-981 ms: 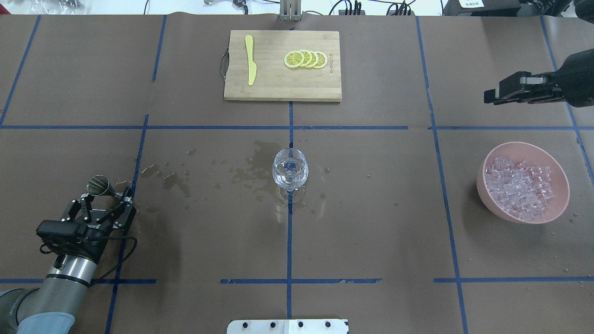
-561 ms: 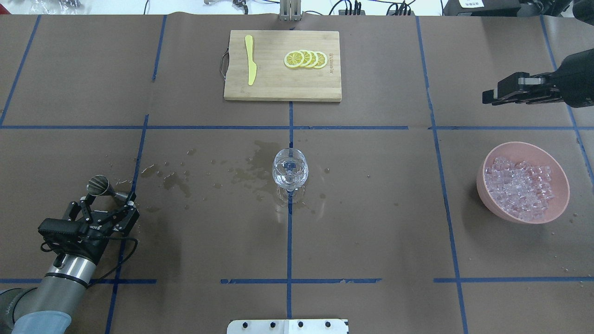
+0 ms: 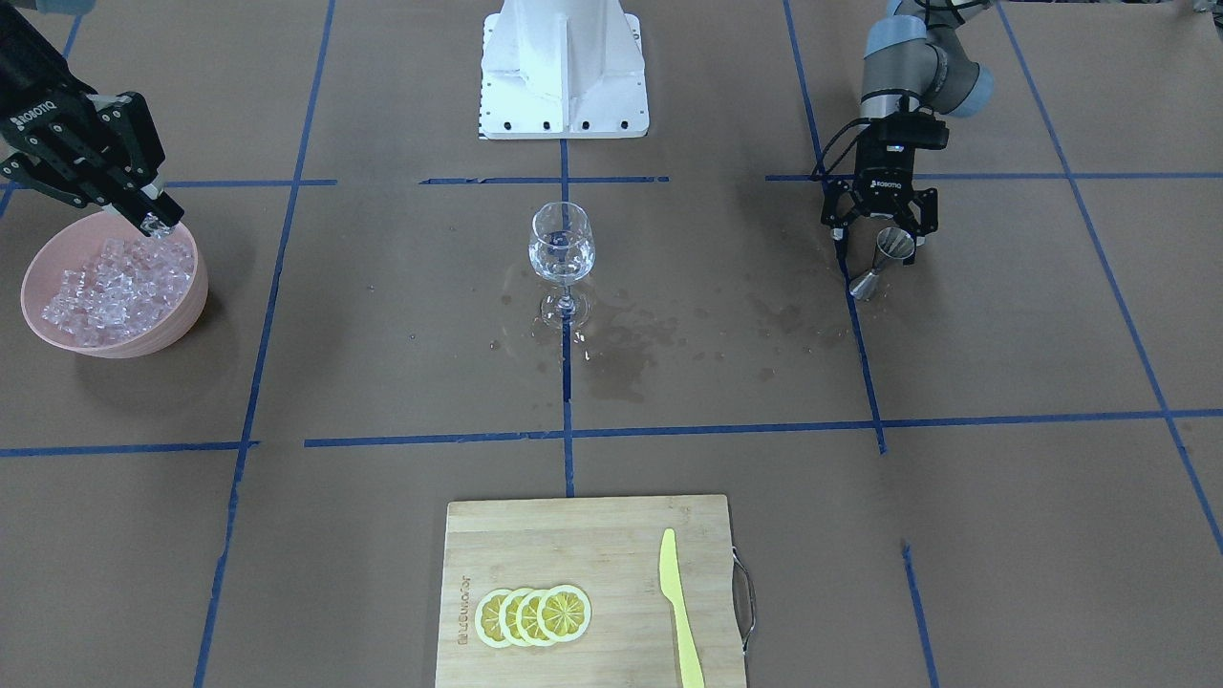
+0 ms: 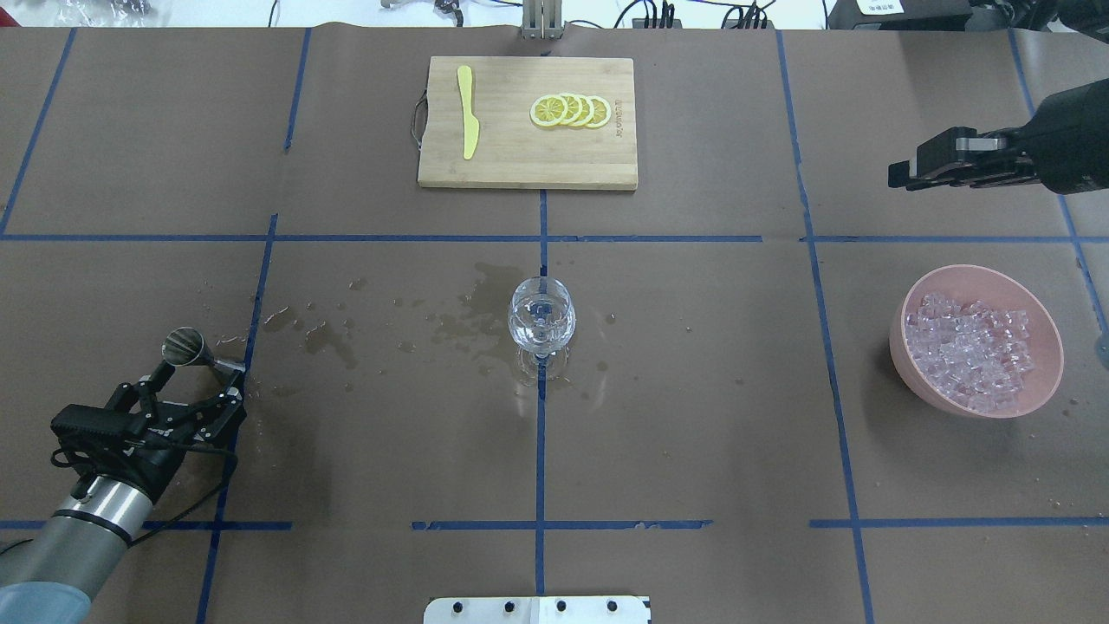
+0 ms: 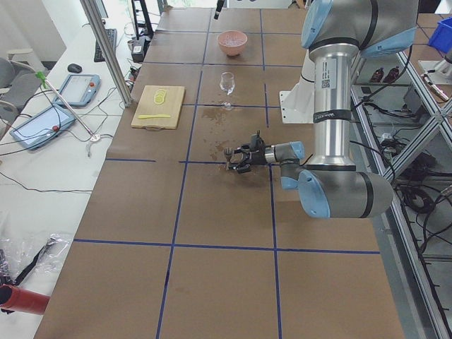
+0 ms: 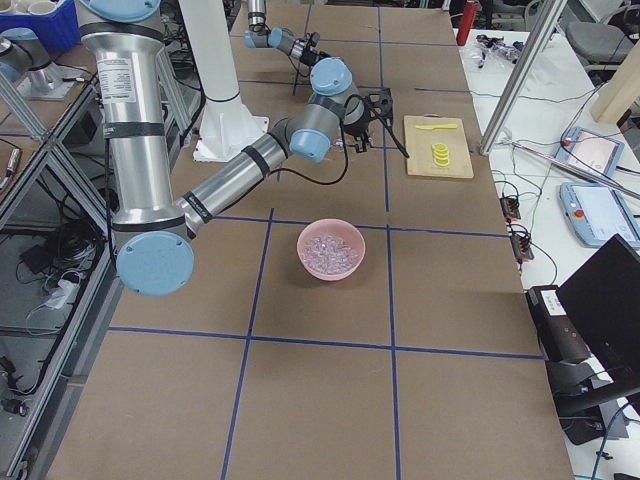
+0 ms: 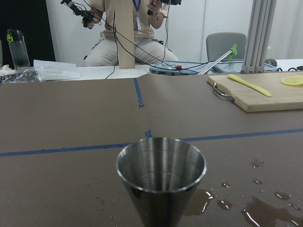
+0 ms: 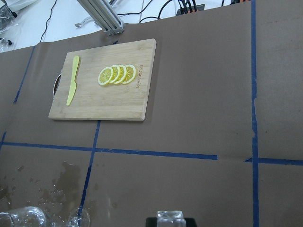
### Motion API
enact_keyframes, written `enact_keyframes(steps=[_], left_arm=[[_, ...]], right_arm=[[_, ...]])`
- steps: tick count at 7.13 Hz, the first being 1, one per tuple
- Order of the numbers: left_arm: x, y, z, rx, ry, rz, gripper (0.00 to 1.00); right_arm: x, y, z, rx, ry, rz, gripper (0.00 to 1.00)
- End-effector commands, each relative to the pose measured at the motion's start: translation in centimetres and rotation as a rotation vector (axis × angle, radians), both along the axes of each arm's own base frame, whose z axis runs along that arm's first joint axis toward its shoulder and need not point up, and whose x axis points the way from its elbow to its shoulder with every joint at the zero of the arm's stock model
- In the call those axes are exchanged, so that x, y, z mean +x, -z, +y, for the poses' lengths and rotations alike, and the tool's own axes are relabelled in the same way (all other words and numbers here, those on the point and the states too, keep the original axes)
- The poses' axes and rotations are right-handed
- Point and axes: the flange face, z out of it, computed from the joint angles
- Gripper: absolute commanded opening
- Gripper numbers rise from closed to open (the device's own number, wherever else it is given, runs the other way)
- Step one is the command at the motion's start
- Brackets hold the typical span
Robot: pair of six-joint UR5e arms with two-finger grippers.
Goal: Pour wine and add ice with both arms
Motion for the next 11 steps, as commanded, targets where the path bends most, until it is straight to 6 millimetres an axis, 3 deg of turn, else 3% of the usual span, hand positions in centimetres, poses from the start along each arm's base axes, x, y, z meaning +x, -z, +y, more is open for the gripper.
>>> enact_keyframes(steps=[1,5,7,8,10,11], left_arm=[[-2.7,-0.9,0.8,-0.025,-0.057,-0.029,1.0],[-1.4,1.1,3.2,-0.061,-0.194,0.008,1.0],[-4.8,4.5,4.0,-0.108,-0.286,-0.025,1.0],[-6.7,5.0,4.5,-0.14,-0.346,-0.045,1.0],[-7.2,4.3,5.5,-0.193,-0.442,-0.066,1.0],[-7.0,4.1,6.0,-0.214,-0.486,-0.066,1.0]], right_arm=[[-1.0,0.6,0.1,0.006,0.015,-0.009,0.0],[-1.9,1.3,0.3,0.002,0.022,-0.022,0.0],[-2.3,1.5,-0.1,0.003,0.026,-0.022,0.0],[-2.7,1.5,-0.1,0.003,0.033,-0.023,0.0],[-3.9,2.7,0.2,-0.008,0.047,-0.047,0.0],[-5.5,4.7,0.5,-0.018,0.068,-0.081,0.0]])
